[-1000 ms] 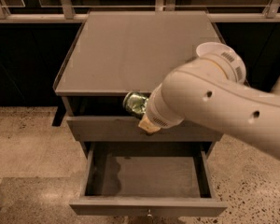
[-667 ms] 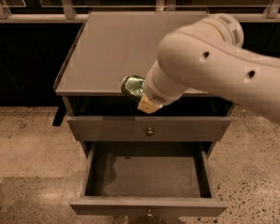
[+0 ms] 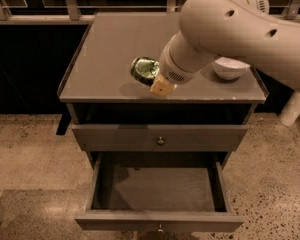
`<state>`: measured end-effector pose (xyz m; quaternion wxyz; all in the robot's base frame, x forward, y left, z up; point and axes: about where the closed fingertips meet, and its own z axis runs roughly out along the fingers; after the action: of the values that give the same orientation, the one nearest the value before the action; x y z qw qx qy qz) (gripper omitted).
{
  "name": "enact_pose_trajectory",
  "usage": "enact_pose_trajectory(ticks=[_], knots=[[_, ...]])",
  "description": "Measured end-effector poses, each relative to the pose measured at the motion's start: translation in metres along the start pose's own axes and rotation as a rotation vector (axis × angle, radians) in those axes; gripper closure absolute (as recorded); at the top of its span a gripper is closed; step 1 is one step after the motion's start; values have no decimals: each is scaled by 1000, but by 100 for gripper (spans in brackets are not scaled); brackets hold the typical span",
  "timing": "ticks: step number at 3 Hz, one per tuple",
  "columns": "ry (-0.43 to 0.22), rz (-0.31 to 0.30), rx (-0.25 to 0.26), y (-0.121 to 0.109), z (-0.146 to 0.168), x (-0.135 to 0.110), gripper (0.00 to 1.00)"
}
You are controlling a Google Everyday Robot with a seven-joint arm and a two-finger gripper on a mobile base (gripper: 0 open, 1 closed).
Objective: Pick green can from middle drawer and place on counter
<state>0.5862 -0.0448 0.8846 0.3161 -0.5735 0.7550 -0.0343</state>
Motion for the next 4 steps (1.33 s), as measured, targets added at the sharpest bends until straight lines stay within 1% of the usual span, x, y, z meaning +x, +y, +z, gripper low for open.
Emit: enact_pose_trajectory(ticks=[1, 2, 3, 4], knots=[[-104, -1, 1, -28, 25, -6, 100], [-183, -9, -13, -53, 55, -21, 100], [-194, -16, -20, -54, 62, -24, 81], [-194, -16, -20, -54, 62, -24, 58]])
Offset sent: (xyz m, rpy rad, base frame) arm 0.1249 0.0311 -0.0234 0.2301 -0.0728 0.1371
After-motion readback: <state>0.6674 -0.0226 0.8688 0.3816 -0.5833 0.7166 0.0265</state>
